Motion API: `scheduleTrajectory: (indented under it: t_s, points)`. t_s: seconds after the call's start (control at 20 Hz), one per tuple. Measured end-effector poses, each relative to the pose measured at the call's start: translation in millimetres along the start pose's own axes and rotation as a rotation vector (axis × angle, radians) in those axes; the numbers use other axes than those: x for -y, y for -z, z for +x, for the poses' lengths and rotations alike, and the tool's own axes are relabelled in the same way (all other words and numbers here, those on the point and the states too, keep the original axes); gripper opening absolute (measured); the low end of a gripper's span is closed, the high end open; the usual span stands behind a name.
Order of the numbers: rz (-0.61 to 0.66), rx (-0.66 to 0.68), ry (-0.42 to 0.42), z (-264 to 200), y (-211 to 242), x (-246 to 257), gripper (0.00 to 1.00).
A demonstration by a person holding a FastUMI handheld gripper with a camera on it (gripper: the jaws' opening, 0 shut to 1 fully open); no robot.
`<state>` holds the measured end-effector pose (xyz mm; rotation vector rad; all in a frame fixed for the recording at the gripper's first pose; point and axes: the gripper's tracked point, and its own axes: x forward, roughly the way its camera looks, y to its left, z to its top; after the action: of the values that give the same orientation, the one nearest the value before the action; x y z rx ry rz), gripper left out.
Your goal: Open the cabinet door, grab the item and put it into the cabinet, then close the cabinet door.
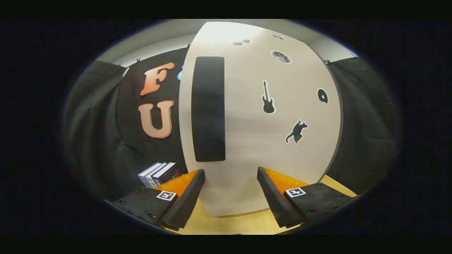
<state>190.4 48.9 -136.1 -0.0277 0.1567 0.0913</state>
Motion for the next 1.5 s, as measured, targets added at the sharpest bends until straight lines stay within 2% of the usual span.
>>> scheduleTrajectory:
  t_s: [0.5, 0.75, 1.05, 1.25, 1.5]
  points:
    - [0.012, -0.028, 0.006, 26.1, 2.3, -1.0, 0.97]
    - [0.006, -0.071, 0.01, 17.8, 9.8, 2.0, 0.96]
    - [0.022, -0.055, 0.024, -44.5, -10.3, 25.4, 0.96]
    - [0.067, -0.025, 0.053, -94.9, -42.0, 66.4, 0.96]
    - [0.103, 0.08, 0.109, -154.8, -97.7, 128.8, 0.98]
